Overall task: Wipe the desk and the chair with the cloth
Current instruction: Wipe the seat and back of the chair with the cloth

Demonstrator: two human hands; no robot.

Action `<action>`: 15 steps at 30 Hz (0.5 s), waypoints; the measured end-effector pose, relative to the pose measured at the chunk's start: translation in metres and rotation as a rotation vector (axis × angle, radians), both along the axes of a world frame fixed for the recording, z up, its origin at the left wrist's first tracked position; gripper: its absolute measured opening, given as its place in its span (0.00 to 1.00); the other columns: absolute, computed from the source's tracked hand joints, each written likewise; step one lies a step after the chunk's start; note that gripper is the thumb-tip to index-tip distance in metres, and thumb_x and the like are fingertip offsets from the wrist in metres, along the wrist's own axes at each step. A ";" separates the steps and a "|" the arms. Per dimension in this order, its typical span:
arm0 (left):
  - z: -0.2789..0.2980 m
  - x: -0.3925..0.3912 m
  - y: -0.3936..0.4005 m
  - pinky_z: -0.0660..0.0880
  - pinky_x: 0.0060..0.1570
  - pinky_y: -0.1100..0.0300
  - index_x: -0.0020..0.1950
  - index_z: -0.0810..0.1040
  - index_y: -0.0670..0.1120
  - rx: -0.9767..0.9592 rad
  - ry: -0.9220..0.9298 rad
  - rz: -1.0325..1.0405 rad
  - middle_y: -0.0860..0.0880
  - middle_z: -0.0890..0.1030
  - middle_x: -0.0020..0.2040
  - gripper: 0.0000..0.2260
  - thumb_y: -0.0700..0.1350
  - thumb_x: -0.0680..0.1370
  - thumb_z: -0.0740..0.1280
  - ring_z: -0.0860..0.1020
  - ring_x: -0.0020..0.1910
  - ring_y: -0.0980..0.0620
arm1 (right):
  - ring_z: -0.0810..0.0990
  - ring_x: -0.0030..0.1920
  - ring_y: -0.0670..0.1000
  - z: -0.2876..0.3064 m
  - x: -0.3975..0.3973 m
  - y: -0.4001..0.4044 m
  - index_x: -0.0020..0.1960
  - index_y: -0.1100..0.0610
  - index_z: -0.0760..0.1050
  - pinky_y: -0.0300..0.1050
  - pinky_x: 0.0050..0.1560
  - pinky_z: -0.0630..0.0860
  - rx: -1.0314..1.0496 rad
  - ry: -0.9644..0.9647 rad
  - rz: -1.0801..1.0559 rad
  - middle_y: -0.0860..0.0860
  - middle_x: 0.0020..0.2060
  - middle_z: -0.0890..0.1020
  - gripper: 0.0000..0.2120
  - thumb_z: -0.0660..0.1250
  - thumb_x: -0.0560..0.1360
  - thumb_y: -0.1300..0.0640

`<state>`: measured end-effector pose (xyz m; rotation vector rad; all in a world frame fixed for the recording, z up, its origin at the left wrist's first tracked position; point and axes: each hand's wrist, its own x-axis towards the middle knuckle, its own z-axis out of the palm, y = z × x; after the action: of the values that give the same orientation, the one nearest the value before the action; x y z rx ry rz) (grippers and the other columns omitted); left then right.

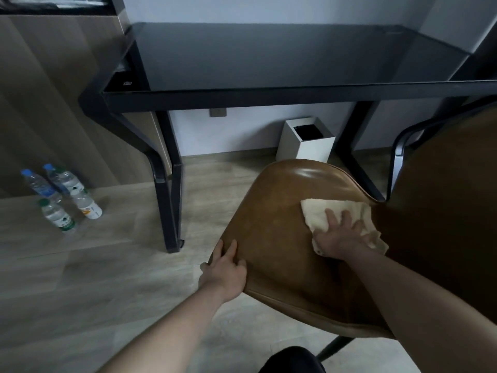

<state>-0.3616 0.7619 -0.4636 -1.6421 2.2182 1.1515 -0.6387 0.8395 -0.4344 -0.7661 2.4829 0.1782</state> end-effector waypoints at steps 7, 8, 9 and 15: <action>0.013 0.004 0.002 0.60 0.77 0.44 0.86 0.49 0.62 0.050 -0.020 -0.008 0.58 0.42 0.86 0.29 0.57 0.85 0.52 0.54 0.81 0.32 | 0.40 0.83 0.69 0.007 0.078 0.060 0.85 0.40 0.35 0.72 0.80 0.47 0.029 -0.097 0.098 0.51 0.85 0.36 0.38 0.54 0.84 0.35; 0.013 0.004 0.003 0.59 0.78 0.44 0.86 0.49 0.62 0.052 -0.021 -0.005 0.57 0.42 0.86 0.29 0.57 0.85 0.52 0.53 0.81 0.32 | 0.40 0.83 0.69 0.007 0.087 0.066 0.85 0.39 0.36 0.71 0.80 0.48 0.017 -0.125 0.109 0.51 0.85 0.37 0.37 0.54 0.85 0.36; 0.013 0.004 0.003 0.58 0.78 0.44 0.86 0.49 0.61 0.053 -0.018 -0.006 0.57 0.43 0.86 0.29 0.57 0.85 0.52 0.53 0.82 0.32 | 0.39 0.83 0.68 0.007 0.093 0.070 0.85 0.38 0.37 0.71 0.80 0.48 0.000 -0.150 0.112 0.50 0.85 0.37 0.36 0.55 0.85 0.37; 0.012 0.004 0.007 0.60 0.77 0.45 0.86 0.50 0.62 0.043 0.017 0.007 0.58 0.44 0.86 0.29 0.57 0.85 0.53 0.53 0.81 0.33 | 0.32 0.82 0.68 0.002 0.093 0.060 0.84 0.33 0.37 0.75 0.79 0.42 -0.062 -0.207 0.155 0.49 0.84 0.33 0.37 0.56 0.85 0.35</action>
<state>-0.3577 0.7690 -0.4513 -1.6302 2.1837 1.2104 -0.5457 0.8993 -0.4324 -0.9537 2.2434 0.0732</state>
